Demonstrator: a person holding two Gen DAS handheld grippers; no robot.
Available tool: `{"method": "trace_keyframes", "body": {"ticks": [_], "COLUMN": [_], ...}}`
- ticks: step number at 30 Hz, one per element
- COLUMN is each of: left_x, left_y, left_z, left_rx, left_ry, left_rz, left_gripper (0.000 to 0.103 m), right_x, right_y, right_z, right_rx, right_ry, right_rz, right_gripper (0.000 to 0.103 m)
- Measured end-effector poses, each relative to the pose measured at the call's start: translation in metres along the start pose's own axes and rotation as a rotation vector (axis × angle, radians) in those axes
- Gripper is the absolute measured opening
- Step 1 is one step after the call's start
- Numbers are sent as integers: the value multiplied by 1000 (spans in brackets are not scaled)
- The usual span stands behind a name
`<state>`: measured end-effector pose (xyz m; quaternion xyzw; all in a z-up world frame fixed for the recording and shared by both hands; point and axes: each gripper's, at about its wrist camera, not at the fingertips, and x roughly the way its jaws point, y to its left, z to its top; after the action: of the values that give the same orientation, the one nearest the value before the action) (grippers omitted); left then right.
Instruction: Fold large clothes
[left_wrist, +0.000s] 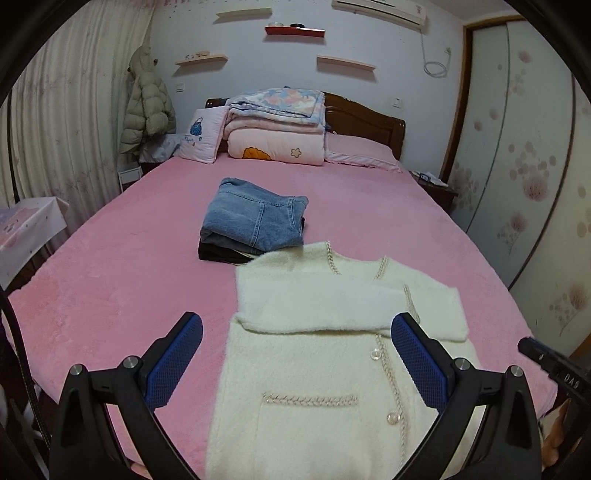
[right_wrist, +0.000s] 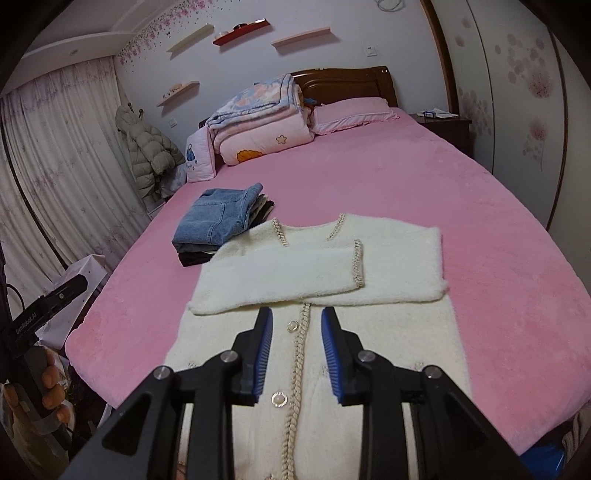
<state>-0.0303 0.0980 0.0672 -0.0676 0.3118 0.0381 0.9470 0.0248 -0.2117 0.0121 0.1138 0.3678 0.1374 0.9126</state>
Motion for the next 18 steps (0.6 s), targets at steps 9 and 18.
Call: {"method": "trace_keyframes", "body": {"ticks": [9,18], "left_x": [-8,15], "left_y": [6,35], "left_z": [-24,-74], "left_rx": [-10,-56], "left_ry": [78,168], "left_rz": [10,88], "left_gripper": [102,102], "right_x": [-30,-24], "right_y": [-6,-19], "right_z": [-19,-50], "right_rx": [-14,-39], "right_ry": [-39,14], "right_rz": [-47,-124], "right_gripper": [32,33]}}
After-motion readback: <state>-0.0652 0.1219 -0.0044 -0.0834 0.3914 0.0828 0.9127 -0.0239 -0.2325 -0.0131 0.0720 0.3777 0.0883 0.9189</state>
